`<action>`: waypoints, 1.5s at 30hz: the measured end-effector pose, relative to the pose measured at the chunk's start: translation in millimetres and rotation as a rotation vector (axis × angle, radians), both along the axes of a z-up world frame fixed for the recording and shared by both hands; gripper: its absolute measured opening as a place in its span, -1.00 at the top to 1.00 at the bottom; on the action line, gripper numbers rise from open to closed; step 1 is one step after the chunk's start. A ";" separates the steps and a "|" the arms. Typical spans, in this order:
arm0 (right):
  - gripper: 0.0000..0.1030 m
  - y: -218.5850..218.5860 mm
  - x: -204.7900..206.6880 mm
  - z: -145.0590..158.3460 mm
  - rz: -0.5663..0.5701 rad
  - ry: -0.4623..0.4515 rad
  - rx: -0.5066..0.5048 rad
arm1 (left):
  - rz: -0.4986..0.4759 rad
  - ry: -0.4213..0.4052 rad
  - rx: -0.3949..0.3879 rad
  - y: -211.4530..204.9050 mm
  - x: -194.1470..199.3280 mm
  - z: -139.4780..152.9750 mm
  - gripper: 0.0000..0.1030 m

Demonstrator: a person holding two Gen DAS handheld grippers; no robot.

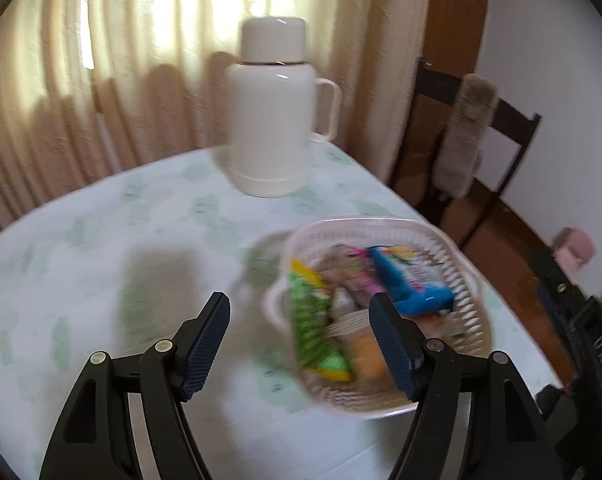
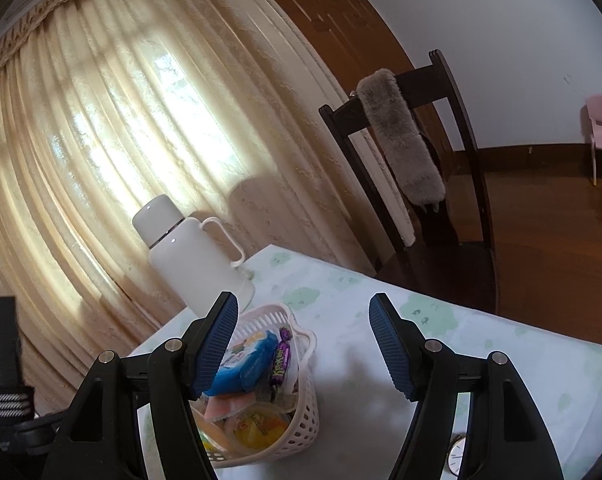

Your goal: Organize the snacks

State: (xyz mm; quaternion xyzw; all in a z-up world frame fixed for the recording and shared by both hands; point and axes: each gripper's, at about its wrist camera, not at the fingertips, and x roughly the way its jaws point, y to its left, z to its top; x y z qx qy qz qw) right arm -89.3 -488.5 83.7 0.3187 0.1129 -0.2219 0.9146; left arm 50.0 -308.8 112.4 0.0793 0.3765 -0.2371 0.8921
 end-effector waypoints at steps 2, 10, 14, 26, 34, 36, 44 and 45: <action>-0.39 1.4 1.3 -0.2 0.010 0.002 -0.005 | 0.034 -0.058 0.021 8.8 -7.4 2.3 -0.41; -0.54 15.0 11.3 0.1 0.082 0.017 -0.055 | 0.138 -0.174 0.093 37.2 -22.5 1.1 -0.79; -0.55 14.8 9.2 -2.8 0.069 0.015 -0.050 | 0.169 -0.206 0.121 43.6 -23.2 1.7 -0.81; -0.65 48.0 4.0 -4.2 0.117 0.036 -0.162 | 0.202 -0.312 0.174 48.4 -33.3 11.3 -0.86; -0.85 70.8 -0.4 -1.0 0.116 0.029 -0.274 | 0.216 -0.365 0.171 52.6 -41.1 19.9 -0.86; -0.89 72.1 2.8 -2.5 0.136 0.040 -0.268 | 0.221 -0.380 0.175 53.3 -42.4 22.0 -0.89; -0.92 84.1 5.9 -2.9 0.175 0.053 -0.308 | 0.217 -0.392 0.187 53.6 -44.1 23.4 -0.91; -0.93 85.2 5.9 -3.2 0.172 0.056 -0.315 | 0.213 -0.393 0.195 52.9 -44.2 23.0 -0.91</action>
